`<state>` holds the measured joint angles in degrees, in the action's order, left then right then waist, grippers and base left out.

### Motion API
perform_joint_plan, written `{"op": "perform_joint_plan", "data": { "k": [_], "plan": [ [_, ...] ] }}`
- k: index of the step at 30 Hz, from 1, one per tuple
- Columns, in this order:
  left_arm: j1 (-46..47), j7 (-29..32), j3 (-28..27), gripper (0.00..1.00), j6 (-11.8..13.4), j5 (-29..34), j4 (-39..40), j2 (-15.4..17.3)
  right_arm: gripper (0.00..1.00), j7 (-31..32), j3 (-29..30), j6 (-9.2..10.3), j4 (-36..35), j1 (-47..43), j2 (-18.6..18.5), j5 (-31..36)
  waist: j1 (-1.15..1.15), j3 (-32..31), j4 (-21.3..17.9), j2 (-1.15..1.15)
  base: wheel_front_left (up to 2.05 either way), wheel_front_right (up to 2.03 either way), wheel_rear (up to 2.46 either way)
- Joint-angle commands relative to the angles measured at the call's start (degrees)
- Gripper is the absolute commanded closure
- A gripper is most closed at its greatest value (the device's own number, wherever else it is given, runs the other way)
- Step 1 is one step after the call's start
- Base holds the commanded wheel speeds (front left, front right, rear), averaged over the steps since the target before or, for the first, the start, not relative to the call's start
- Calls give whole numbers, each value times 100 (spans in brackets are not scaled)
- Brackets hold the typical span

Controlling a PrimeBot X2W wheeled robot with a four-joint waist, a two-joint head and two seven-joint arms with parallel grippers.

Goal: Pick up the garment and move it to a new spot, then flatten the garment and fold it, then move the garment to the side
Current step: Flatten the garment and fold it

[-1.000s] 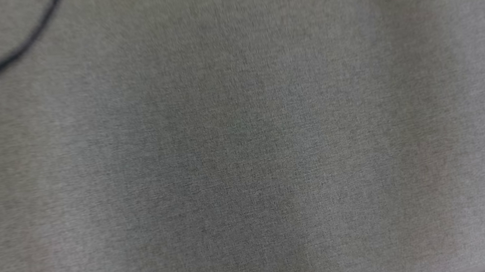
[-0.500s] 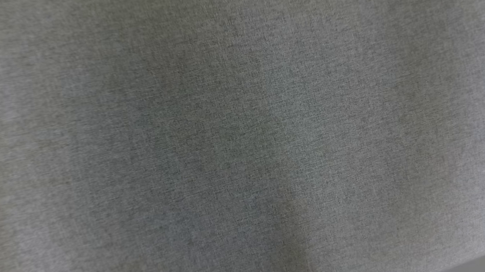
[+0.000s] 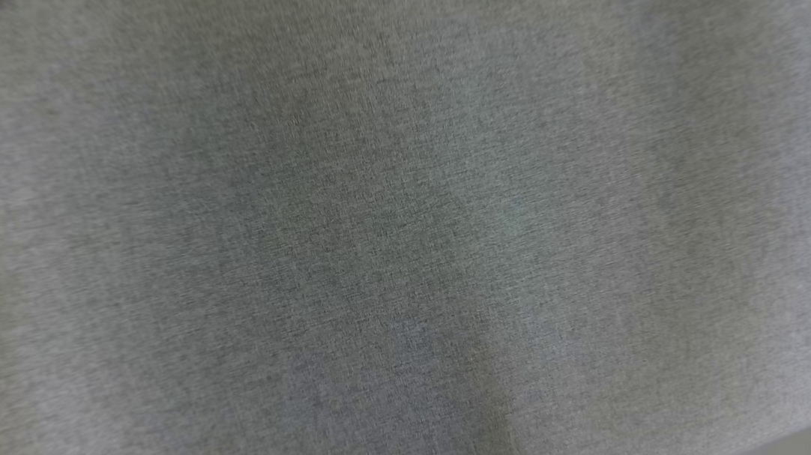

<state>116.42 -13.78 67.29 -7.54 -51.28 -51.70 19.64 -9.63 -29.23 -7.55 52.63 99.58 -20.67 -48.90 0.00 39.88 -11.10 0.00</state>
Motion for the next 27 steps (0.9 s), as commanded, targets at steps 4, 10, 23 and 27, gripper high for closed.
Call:
{"op": "perform_joint_plan", "data": {
  "k": [4, 10, 23, 27],
  "plan": [
    [-782, -139, -83, 100, 15, -192, 216, 125, 100, -103, -239, 13, -277, -718, -65, -198, 0, -549, 117, 0, 0, 0, 0],
    [-2314, -141, -755, 100, 205, 57, 1174, 393, 100, -320, -420, 13, -907, -2111, -156, -502, 0, -1123, 151, 0, 0, 0, 0],
    [-6106, -144, -1446, 100, 926, 824, 3764, 698, 100, -473, -92, 13, -2551, -5780, -616, -589, 0, -2142, 314, 0, 0, 0, 0],
    [-7028, -144, -1375, 100, 1044, 1051, 4125, 798, 100, -345, 214, 13, -2933, -6725, -655, -526, 0, -2294, 315, 0, 0, 0, 0]
  ]
}}
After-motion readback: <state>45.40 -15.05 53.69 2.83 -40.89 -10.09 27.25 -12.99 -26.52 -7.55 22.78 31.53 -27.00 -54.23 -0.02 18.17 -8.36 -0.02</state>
